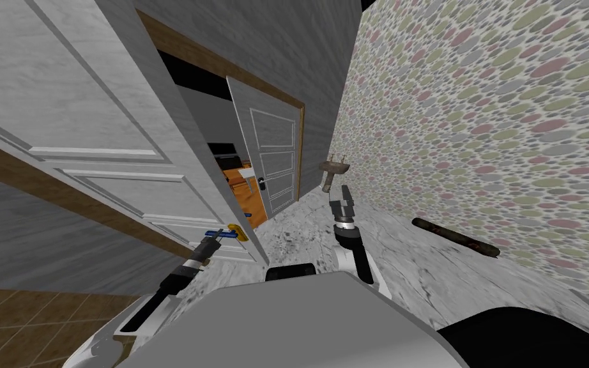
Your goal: Pull the door open
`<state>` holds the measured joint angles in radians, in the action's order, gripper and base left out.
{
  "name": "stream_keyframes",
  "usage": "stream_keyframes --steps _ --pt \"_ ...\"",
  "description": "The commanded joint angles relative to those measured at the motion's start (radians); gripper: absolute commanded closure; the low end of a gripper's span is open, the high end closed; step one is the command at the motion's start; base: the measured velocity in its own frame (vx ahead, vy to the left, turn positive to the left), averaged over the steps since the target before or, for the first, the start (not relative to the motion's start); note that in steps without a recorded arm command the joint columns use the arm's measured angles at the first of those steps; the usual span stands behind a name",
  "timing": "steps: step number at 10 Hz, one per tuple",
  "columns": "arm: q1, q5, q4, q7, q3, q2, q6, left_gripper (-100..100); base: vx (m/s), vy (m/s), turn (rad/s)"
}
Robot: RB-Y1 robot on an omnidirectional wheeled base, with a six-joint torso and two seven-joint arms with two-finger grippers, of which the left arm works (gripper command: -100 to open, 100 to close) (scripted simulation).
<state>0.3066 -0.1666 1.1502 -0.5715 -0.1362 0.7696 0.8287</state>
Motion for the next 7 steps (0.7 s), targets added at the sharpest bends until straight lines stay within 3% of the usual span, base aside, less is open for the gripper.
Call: stream_keyframes --steps 1,2,3,7 --pt "0.0 0.0 0.0 0.0 0.0 0.0 0.0 100 -0.104 0.052 -0.027" --pt "0.008 0.002 -0.01 -0.007 -0.007 0.008 0.024 100 -0.16 0.073 -0.146" --pt "0.01 0.002 -0.013 -0.009 -0.008 0.01 0.03 100 -0.217 0.087 -0.185" --pt "0.026 0.005 -0.039 -0.028 -0.023 0.032 0.095 100 -0.223 0.099 -0.186"
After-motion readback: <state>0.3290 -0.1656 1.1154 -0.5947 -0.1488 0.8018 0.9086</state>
